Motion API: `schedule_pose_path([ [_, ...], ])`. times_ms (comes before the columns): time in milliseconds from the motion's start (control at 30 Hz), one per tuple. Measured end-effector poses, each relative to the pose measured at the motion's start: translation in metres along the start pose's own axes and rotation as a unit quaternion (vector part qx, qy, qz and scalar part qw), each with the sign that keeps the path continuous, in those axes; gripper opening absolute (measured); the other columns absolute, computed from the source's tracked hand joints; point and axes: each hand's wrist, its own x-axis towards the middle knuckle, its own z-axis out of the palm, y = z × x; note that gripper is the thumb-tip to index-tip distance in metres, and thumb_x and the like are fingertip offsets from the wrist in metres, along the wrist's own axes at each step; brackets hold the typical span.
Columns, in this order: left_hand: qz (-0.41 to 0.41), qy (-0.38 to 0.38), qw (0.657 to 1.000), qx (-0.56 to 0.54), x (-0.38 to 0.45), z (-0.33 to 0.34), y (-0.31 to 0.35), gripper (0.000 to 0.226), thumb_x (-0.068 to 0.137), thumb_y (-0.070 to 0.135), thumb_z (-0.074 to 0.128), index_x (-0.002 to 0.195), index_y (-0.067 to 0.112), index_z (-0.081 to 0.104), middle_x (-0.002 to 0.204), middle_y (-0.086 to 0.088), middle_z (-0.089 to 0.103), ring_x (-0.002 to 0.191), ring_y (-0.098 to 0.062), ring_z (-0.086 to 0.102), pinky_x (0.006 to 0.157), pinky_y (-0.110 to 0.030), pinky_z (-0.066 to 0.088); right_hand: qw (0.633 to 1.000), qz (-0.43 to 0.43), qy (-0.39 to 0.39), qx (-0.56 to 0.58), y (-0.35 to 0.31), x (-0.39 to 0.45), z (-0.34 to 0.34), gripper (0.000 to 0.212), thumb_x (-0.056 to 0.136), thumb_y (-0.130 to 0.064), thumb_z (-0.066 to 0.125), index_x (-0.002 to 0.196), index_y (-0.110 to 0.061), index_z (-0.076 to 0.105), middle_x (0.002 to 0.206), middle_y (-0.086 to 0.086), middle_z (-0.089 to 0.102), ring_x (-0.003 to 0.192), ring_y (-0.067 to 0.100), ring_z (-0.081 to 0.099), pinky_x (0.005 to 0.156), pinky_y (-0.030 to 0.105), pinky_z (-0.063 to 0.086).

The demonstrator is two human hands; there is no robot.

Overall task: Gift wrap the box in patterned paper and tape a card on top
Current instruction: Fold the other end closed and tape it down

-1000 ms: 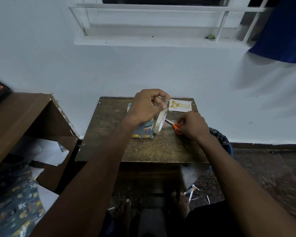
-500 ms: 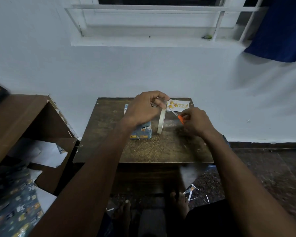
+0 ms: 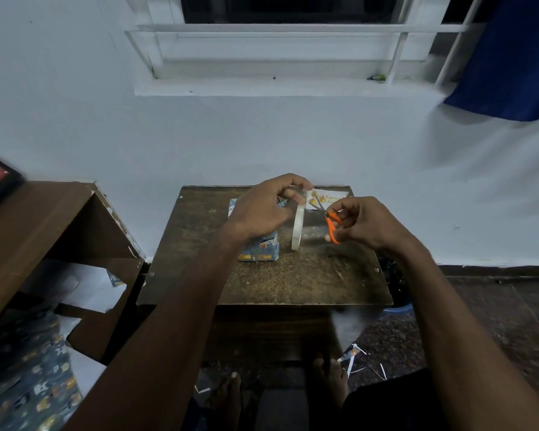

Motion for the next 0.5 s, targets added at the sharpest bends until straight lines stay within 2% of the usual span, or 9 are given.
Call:
schedule_pose_path([
  [67,-0.002,-0.006,1.0,0.008,-0.0009,-0.0006,0.0022,0.051,0.08,0.024,0.054,0.125,0.046,0.064,0.104,0.029,0.075,0.098,0.006,0.064,0.068,-0.028,0.041,1.0,-0.008,0.006,-0.009,-0.0012,0.0006,0.0011,0.043,0.069,0.002,0.087,0.093,-0.033,0.079,0.081,-0.005,0.078,0.074,0.01,0.074,0.079,0.03,0.058],
  [133,0.0,-0.013,1.0,0.013,-0.0011,-0.0009,0.0019,0.052,0.082,0.019,0.056,0.125,0.046,0.064,0.105,0.03,0.074,0.093,0.008,0.063,0.067,-0.029,0.042,1.0,-0.015,0.014,-0.015,-0.003,0.0016,0.003,0.046,0.071,0.004,0.085,0.098,-0.032,0.08,0.081,-0.008,0.077,0.072,0.003,0.071,0.076,0.023,0.052],
  [267,0.0,-0.018,0.999,0.029,-0.001,-0.0023,-0.0001,0.058,0.083,0.008,0.062,0.124,0.049,0.063,0.105,0.032,0.074,0.098,-0.008,0.069,0.076,-0.042,0.055,0.999,-0.031,0.028,-0.028,-0.006,0.003,0.0072,0.047,0.073,0.005,0.083,0.107,-0.028,0.081,0.085,-0.007,0.079,0.076,0.008,0.073,0.076,0.024,0.055],
  [367,0.003,-0.018,0.999,0.032,-0.0006,-0.0026,-0.0011,0.06,0.083,0.005,0.064,0.123,0.05,0.063,0.104,0.032,0.074,0.1,-0.016,0.07,0.083,-0.052,0.058,0.998,-0.039,0.037,-0.026,-0.0071,0.003,0.0082,0.047,0.076,0.005,0.083,0.113,-0.025,0.081,0.088,-0.003,0.08,0.075,0.009,0.075,0.078,0.025,0.059],
  [500,0.005,-0.018,0.999,0.03,0.0006,-0.0035,-0.0028,0.059,0.083,0.005,0.066,0.122,0.05,0.065,0.104,0.031,0.074,0.106,-0.01,0.07,0.09,-0.055,0.056,0.998,-0.042,0.051,-0.02,-0.0095,0.0023,0.0085,0.045,0.077,0.005,0.084,0.112,-0.024,0.08,0.086,-0.006,0.079,0.072,0.004,0.075,0.075,0.018,0.056],
])
